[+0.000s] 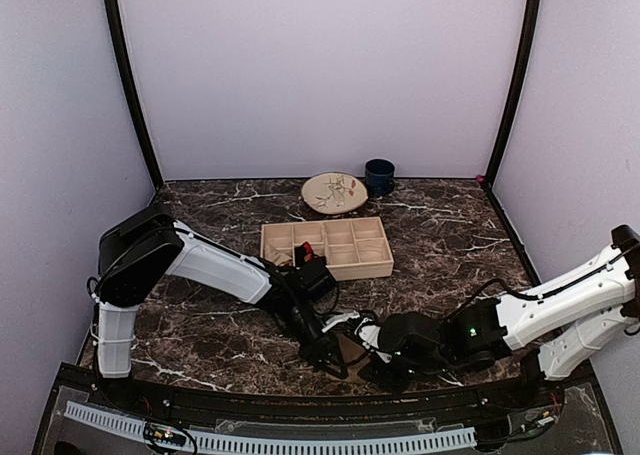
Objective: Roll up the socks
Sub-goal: Roll the sock at the center of the board.
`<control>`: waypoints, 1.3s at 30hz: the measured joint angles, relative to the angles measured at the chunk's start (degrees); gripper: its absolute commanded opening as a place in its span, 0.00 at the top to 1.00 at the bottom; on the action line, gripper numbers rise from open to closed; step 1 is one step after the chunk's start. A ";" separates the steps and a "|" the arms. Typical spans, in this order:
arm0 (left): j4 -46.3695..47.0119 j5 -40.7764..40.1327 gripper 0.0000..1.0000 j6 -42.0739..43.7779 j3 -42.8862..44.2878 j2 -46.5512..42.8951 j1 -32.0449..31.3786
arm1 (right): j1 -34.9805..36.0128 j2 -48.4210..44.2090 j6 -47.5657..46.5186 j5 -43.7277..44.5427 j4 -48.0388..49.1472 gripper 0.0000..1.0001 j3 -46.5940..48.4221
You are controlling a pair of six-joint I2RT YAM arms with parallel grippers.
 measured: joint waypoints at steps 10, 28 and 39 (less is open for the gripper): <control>-0.63 0.76 0.90 0.42 -0.76 0.00 0.15 | 1.03 5.20 -2.89 0.17 1.38 0.59 2.49; -1.01 2.01 0.90 1.09 -0.83 0.39 0.79 | 1.40 8.02 -5.99 -2.80 2.38 0.59 2.99; -1.07 2.82 0.88 1.16 -0.83 0.61 1.05 | 1.40 11.67 -6.25 -2.95 4.76 0.75 2.97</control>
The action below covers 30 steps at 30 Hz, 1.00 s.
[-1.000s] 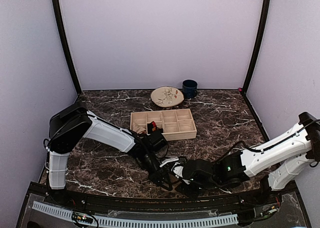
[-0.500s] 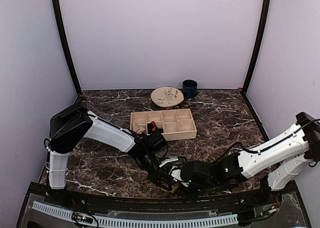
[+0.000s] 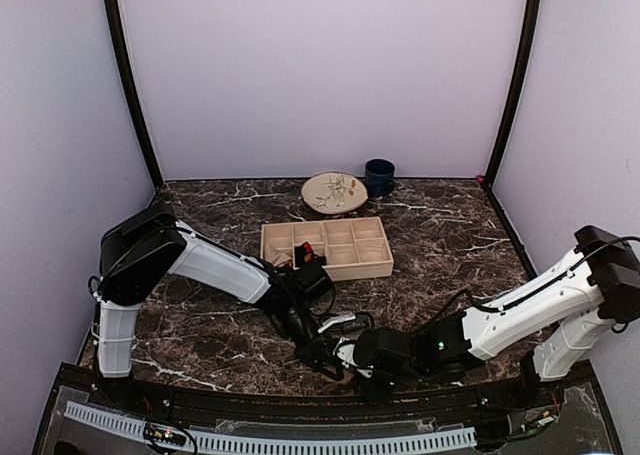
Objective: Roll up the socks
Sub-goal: Roll the sock at the center of the board.
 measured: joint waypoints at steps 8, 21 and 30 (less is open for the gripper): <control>-0.98 0.24 0.78 0.35 0.00 0.07 0.04 | 0.00 1.11 0.83 0.48 1.66 0.85 0.00; -3.72 2.45 0.43 0.96 0.81 0.42 0.33 | 0.00 1.66 3.54 1.46 3.98 0.95 -0.37; -5.51 1.18 0.33 -0.15 1.29 -0.66 0.33 | 0.07 1.27 3.80 1.75 5.92 0.95 -1.33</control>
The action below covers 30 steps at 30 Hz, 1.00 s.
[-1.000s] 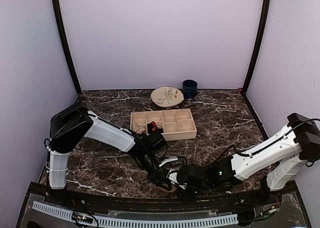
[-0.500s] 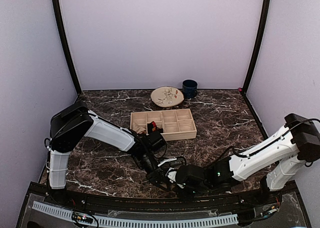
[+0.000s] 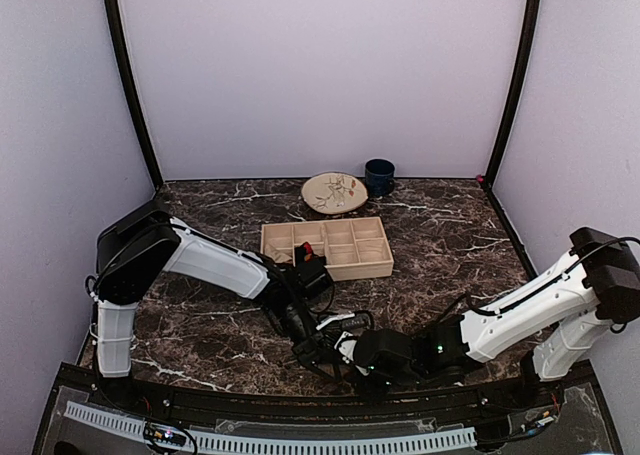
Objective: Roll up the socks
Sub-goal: Roll the sock at the center of the board.
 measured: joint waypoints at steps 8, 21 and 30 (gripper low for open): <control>-1.95 -6.10 0.33 -0.37 1.14 -1.33 0.00 | 0.00 -0.11 0.66 1.66 0.59 0.95 -0.35; -3.08 -12.24 0.30 -1.70 2.75 -1.46 0.02 | 0.15 -0.79 1.84 4.90 0.68 0.95 -0.90; -4.90 -13.99 0.30 -2.56 4.13 -0.50 0.02 | 0.15 -1.29 2.36 6.67 -0.48 0.95 -1.14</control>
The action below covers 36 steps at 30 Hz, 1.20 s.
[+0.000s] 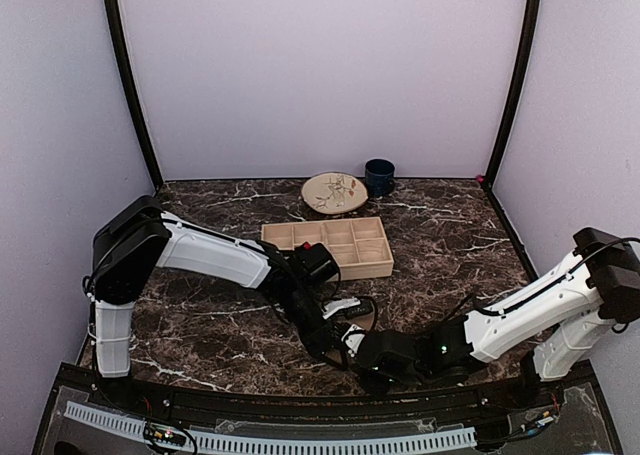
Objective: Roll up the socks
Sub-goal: Roll the sock at the center of the board.
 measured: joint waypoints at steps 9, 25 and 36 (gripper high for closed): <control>-2.03 -0.20 0.29 -0.83 1.55 0.98 0.00 | -0.02 -0.33 0.61 1.03 -0.17 0.95 -0.04; -1.27 -1.01 0.28 -3.69 2.27 1.49 0.02 | -0.02 -2.03 2.12 2.27 -0.37 0.96 -0.66; -0.13 2.95 0.27 -4.00 2.27 2.60 1.49 | -0.02 -3.80 4.24 2.73 -0.76 0.96 -2.03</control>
